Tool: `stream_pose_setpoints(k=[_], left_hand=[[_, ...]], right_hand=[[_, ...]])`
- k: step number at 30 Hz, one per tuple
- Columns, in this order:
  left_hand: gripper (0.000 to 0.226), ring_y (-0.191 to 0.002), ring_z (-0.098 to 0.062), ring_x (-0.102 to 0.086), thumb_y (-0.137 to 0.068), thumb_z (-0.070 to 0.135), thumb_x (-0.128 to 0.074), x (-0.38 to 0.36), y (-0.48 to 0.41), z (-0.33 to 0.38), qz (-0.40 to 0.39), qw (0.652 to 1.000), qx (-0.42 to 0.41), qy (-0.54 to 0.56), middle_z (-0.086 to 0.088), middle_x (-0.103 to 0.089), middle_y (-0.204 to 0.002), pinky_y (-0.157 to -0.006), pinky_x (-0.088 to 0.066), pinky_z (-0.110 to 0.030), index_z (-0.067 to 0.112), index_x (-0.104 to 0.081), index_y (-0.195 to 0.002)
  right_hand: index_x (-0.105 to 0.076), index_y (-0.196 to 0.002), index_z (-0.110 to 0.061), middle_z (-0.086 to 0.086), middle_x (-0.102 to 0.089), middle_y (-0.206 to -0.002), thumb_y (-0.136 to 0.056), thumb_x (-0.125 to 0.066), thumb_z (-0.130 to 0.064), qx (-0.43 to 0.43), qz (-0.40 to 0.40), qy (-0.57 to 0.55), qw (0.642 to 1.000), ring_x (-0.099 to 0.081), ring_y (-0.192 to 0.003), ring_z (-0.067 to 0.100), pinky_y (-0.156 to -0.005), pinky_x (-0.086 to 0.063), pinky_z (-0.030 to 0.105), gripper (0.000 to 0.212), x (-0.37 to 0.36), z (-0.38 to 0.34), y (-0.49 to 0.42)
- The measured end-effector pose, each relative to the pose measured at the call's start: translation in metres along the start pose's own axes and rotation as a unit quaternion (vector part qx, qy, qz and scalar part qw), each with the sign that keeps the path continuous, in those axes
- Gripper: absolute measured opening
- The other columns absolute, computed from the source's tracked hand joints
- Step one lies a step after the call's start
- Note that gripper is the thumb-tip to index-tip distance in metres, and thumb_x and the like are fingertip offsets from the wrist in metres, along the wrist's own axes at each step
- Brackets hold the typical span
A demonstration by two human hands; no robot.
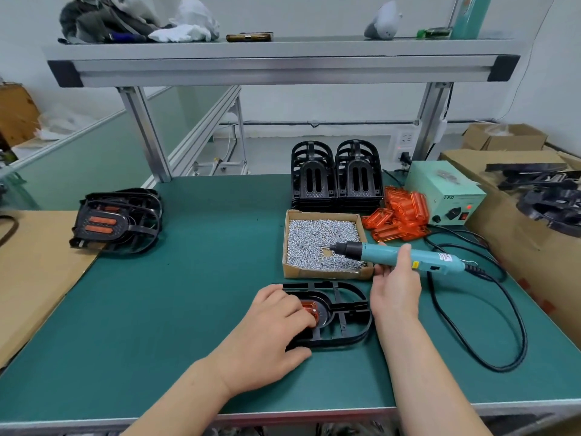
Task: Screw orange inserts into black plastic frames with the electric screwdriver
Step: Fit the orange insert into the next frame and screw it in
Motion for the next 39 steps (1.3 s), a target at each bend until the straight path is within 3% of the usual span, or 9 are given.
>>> stream_pose_setpoints(k=[9,14,20,24,27,31,34,36,39], left_hand=[[0.026,-0.091,-0.022,-0.06,-0.091,0.021,-0.063,0.03,-0.001,-0.006,0.125,0.99,-0.062,-0.013,0.0,-0.067,-0.099,-0.101,-0.044,-0.037,0.01,-0.07,-0.114],[0.031,-0.106,-0.016,-0.054,-0.099,0.031,-0.059,0.032,-0.019,-0.028,0.184,0.968,0.082,0.149,-0.002,-0.053,-0.113,-0.097,-0.041,-0.023,0.023,-0.068,-0.128],[0.059,-0.108,-0.007,-0.049,-0.104,0.012,-0.047,0.014,-0.035,-0.043,0.158,0.932,0.177,0.276,0.006,-0.047,-0.111,-0.097,-0.03,-0.007,0.049,-0.033,-0.148],[0.071,-0.132,-0.002,-0.046,-0.103,0.021,-0.049,0.0,-0.039,-0.058,0.127,0.903,0.264,0.314,0.018,-0.05,-0.143,-0.114,-0.033,-0.026,0.037,-0.006,-0.158],[0.063,-0.127,-0.002,-0.051,-0.102,0.018,-0.052,-0.009,-0.033,-0.062,0.103,0.896,0.286,0.324,0.022,-0.056,-0.135,-0.113,-0.039,-0.036,0.035,-0.022,-0.154],[0.065,-0.117,0.0,-0.057,-0.094,0.007,-0.056,-0.01,-0.026,-0.058,0.093,0.915,0.265,0.29,0.031,-0.062,-0.12,-0.101,-0.044,-0.027,0.054,-0.039,-0.136],[0.057,-0.096,-0.011,-0.058,-0.091,0.006,-0.059,-0.015,-0.025,-0.062,0.084,0.923,0.3,0.224,0.016,-0.068,-0.095,-0.087,-0.046,-0.028,0.04,-0.051,-0.135],[0.042,-0.084,-0.003,-0.056,-0.092,0.007,-0.061,-0.016,-0.023,-0.064,0.085,0.907,0.332,0.245,0.014,-0.066,-0.088,-0.078,-0.044,-0.02,0.032,-0.06,-0.126],[0.026,-0.081,-0.005,-0.061,-0.091,0.009,-0.065,-0.013,-0.018,-0.066,0.09,0.89,0.352,0.274,0.013,-0.07,-0.087,-0.081,-0.049,-0.025,0.029,-0.067,-0.107]], right_hand=[[-0.052,-0.132,-0.005,0.006,-0.061,-0.119,-0.103,-0.055,-0.042,-0.014,0.016,0.009,1.0,-0.061,-0.085,0.011,-0.067,-0.051,0.017,0.047,0.0,0.001,-0.003],[-0.049,-0.13,-0.007,0.001,-0.064,-0.103,-0.103,-0.056,-0.037,-0.009,0.017,-0.01,1.0,-0.062,-0.08,0.009,-0.061,-0.051,0.017,0.041,-0.003,0.0,-0.001],[-0.05,-0.125,-0.009,0.005,-0.061,-0.114,-0.103,-0.055,-0.037,-0.006,0.015,-0.012,1.0,-0.061,-0.089,0.012,-0.07,-0.05,0.019,0.036,-0.004,0.0,-0.003],[-0.05,-0.127,-0.008,0.007,-0.06,-0.119,-0.103,-0.055,-0.037,-0.004,0.014,-0.008,1.0,-0.061,-0.089,0.014,-0.074,-0.051,0.021,0.038,-0.004,0.001,-0.003],[-0.05,-0.125,-0.007,0.006,-0.06,-0.115,-0.102,-0.056,-0.04,-0.01,0.019,0.003,1.0,-0.062,-0.087,0.014,-0.072,-0.053,0.021,0.04,-0.003,0.001,-0.002],[-0.049,-0.133,-0.004,0.007,-0.06,-0.118,-0.102,-0.057,-0.04,-0.005,0.016,-0.001,1.0,-0.062,-0.088,0.014,-0.072,-0.053,0.021,0.048,-0.002,0.001,-0.002],[-0.048,-0.134,-0.004,0.009,-0.06,-0.117,-0.102,-0.057,-0.039,-0.002,0.006,-0.004,1.0,-0.063,-0.087,0.014,-0.074,-0.053,0.022,0.049,-0.002,0.001,-0.002],[-0.049,-0.13,-0.005,0.008,-0.06,-0.113,-0.101,-0.058,-0.039,-0.004,0.002,-0.003,1.0,-0.063,-0.084,0.014,-0.069,-0.053,0.021,0.045,-0.002,0.002,-0.002],[-0.05,-0.125,-0.008,0.007,-0.06,-0.111,-0.101,-0.058,-0.039,-0.007,0.005,-0.001,1.0,-0.063,-0.081,0.012,-0.064,-0.053,0.019,0.04,-0.002,0.001,-0.003]])
Point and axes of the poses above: each hand's wrist, its own y-axis away from the middle knuckle, its own x-axis out of the back of the hand, z = x × y, the point moved 2 cm from there along -y, towards the middle knuckle
